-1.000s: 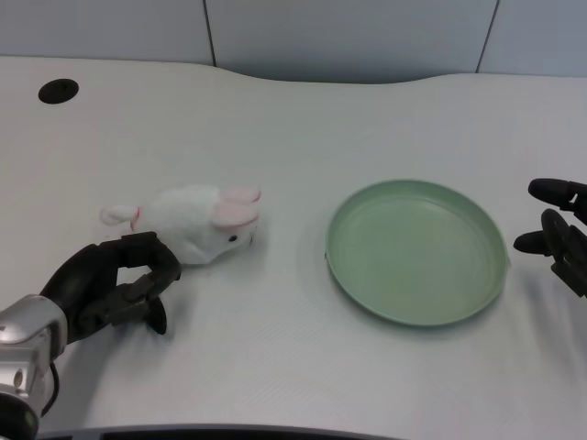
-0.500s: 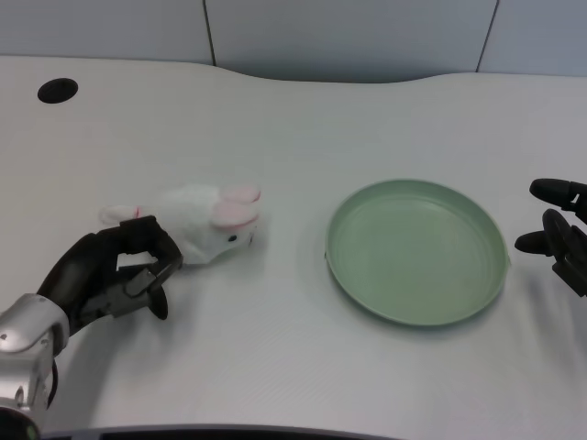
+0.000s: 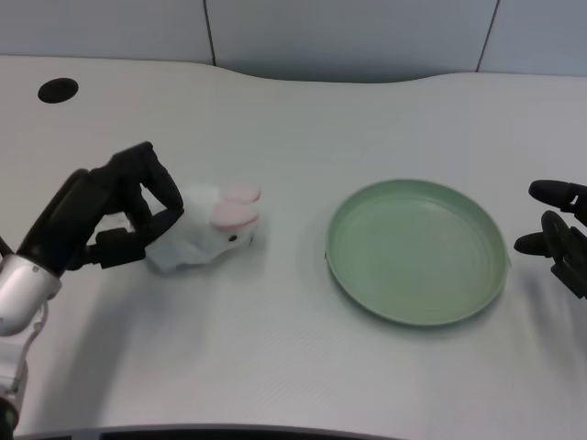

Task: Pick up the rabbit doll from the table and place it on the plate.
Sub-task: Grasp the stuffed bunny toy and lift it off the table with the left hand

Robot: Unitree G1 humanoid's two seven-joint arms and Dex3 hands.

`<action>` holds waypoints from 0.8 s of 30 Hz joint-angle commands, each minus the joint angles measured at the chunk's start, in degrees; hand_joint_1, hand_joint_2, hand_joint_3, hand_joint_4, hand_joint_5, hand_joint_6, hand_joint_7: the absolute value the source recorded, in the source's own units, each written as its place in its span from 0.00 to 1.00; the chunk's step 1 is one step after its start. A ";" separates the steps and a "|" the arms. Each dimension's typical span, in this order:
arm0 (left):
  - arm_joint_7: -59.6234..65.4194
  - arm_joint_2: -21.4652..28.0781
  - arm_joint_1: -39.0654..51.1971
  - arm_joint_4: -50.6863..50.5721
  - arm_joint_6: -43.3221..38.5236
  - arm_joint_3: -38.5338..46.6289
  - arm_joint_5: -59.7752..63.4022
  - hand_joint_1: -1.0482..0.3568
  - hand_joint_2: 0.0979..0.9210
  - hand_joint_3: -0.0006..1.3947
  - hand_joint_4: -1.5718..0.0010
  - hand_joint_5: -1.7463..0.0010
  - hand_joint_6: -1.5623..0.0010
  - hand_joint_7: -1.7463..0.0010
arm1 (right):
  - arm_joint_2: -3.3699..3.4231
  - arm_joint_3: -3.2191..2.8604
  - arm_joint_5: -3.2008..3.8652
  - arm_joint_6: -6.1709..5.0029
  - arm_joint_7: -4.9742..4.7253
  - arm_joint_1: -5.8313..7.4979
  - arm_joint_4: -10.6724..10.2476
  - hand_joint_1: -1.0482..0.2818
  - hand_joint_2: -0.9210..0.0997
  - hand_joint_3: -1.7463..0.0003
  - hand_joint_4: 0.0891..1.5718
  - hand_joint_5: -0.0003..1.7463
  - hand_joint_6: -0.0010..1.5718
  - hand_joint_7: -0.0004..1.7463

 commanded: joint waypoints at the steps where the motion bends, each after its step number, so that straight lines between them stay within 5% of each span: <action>1: 8.07 5.17 -3.18 -0.25 -2.74 -3.77 10.57 0.35 1.00 0.29 0.73 0.13 0.75 0.32 | -0.61 -0.11 -0.05 -0.29 -0.40 -0.56 0.91 0.56 0.00 0.71 0.16 0.78 0.24 0.48; 3: 12.93 7.79 -5.43 -0.17 -3.24 -6.44 17.30 0.30 1.00 0.22 0.81 0.27 0.72 0.64 | -0.63 0.09 -0.25 0.32 -0.91 -0.49 0.42 0.57 0.00 0.71 0.16 0.78 0.24 0.48; 6: 16.59 9.70 -7.80 0.17 -2.39 -9.23 22.37 0.29 1.00 0.19 0.82 0.32 0.70 0.75 | -0.62 0.28 -0.14 0.51 -1.00 -0.22 -0.21 0.57 0.00 0.70 0.16 0.77 0.24 0.48; 7: 17.61 10.72 -9.20 -0.07 -1.37 -10.65 24.86 0.23 1.00 0.16 0.89 0.50 0.76 0.86 | -0.59 0.30 -0.02 0.53 -0.95 -0.09 -0.44 0.56 0.00 0.70 0.16 0.77 0.24 0.48; 9: 18.88 12.05 -11.86 -0.01 0.39 -13.04 28.60 0.18 1.00 0.12 0.91 0.67 0.78 0.95 | -0.47 0.37 0.13 1.04 -1.18 0.21 -1.21 0.55 0.00 0.71 0.15 0.77 0.25 0.48; 24: 0.67 8.44 -25.34 8.08 12.60 -22.83 28.70 0.01 1.00 0.11 1.00 0.97 0.95 0.99 | -0.40 0.61 0.60 0.90 -0.47 1.38 -2.71 0.56 0.00 0.70 0.14 0.78 0.24 0.48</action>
